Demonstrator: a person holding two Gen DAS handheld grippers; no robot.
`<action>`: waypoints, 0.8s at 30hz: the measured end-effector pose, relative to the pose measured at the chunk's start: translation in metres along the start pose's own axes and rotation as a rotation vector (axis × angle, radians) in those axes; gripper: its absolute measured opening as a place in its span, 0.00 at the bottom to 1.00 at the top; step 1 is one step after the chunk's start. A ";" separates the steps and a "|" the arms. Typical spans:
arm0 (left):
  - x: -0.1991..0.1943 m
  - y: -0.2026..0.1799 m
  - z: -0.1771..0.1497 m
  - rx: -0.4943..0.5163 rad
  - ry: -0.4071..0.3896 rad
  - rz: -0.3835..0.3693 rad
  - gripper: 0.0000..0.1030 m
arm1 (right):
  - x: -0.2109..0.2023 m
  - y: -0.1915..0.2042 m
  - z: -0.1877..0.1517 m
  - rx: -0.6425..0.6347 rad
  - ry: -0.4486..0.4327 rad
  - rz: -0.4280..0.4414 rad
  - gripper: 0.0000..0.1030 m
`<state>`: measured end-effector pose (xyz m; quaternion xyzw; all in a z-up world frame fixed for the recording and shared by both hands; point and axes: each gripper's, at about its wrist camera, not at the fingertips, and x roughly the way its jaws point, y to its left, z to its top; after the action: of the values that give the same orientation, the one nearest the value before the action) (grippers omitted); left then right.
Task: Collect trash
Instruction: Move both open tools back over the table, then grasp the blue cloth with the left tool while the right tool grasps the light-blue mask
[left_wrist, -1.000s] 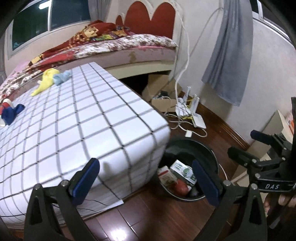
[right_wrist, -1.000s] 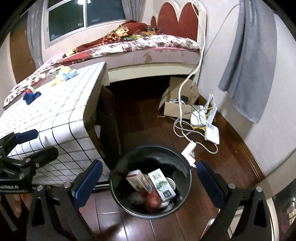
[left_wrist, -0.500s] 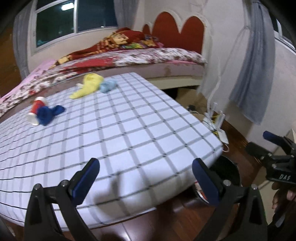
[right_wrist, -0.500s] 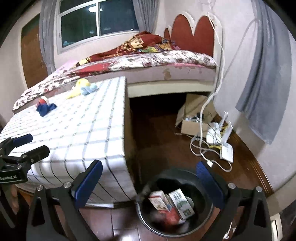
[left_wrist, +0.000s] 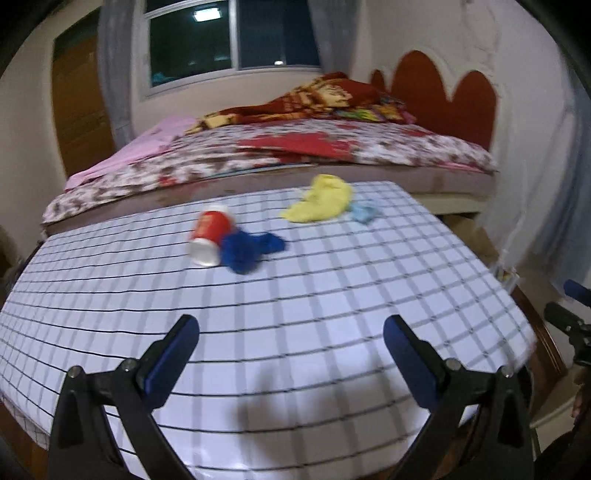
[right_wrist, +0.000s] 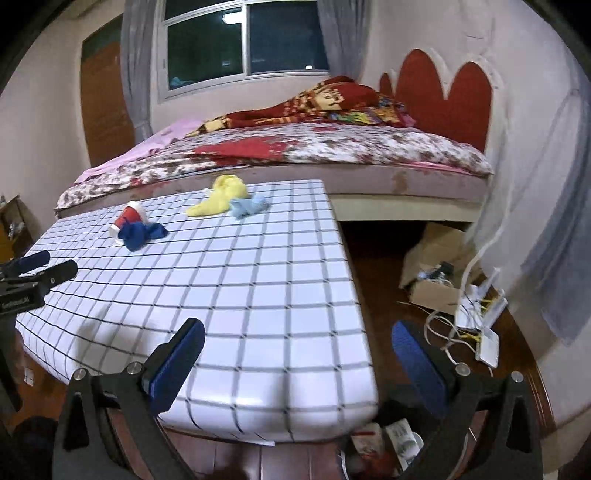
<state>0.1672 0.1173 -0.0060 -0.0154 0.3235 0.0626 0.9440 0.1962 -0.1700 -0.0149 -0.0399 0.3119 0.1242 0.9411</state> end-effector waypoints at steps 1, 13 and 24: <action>0.004 0.008 0.001 -0.015 0.002 0.000 0.97 | 0.009 0.008 0.005 -0.009 0.010 0.014 0.99; 0.112 0.061 0.036 -0.156 0.097 -0.093 0.72 | 0.150 0.068 0.089 -0.050 0.125 0.065 0.99; 0.181 0.045 0.045 -0.118 0.191 -0.089 0.64 | 0.254 0.076 0.125 -0.071 0.224 0.085 0.99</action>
<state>0.3305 0.1848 -0.0814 -0.0910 0.4067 0.0378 0.9083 0.4455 -0.0244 -0.0662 -0.0734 0.4118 0.1696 0.8924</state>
